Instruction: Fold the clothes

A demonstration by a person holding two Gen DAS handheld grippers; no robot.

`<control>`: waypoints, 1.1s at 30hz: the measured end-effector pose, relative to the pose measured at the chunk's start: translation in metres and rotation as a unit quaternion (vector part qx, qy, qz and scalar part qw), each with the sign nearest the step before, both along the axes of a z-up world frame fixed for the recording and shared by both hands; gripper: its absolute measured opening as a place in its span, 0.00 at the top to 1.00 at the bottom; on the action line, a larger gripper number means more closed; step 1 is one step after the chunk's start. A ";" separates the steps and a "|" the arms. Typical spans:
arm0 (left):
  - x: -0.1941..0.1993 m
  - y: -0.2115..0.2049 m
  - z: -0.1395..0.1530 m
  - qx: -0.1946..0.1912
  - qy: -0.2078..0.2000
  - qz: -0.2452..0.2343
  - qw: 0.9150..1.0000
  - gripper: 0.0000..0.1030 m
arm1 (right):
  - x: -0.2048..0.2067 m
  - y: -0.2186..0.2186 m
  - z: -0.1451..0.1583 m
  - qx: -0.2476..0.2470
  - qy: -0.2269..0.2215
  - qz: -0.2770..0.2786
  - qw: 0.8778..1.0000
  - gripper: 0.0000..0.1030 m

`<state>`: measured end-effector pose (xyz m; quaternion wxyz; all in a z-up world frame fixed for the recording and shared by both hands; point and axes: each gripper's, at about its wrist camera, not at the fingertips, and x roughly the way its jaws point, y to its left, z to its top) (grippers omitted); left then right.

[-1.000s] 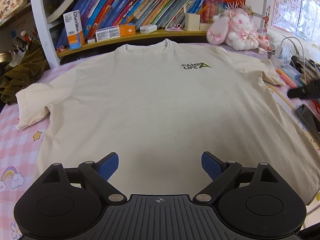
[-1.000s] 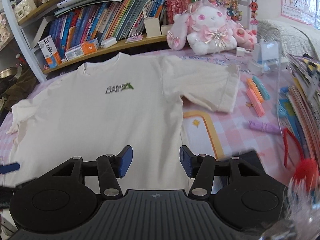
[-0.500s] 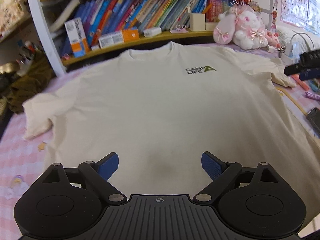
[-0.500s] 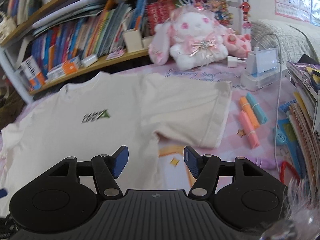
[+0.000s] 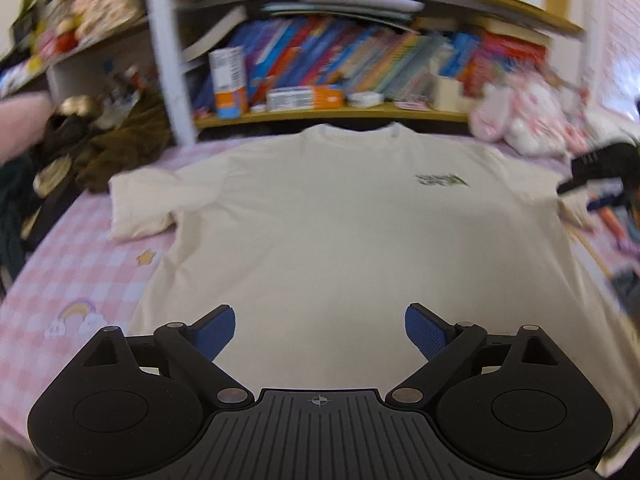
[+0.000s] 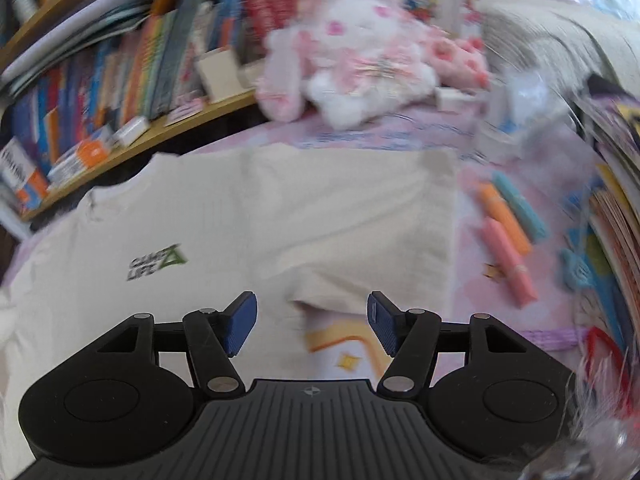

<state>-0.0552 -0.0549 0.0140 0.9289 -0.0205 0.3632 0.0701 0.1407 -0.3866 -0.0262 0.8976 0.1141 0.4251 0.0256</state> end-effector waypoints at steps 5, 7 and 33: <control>-0.025 0.021 0.015 -0.050 -0.025 0.058 0.997 0.08 | -0.014 0.049 -0.003 -0.041 0.009 0.023 0.999 0.43; -0.043 0.025 0.023 -0.050 -0.043 0.067 0.996 0.08 | -0.026 0.074 -0.002 -0.055 0.002 0.052 0.997 0.43; -0.126 0.064 0.033 -0.051 -0.054 0.210 0.975 0.08 | -0.118 0.283 -0.008 -0.039 -0.058 0.373 0.925 0.30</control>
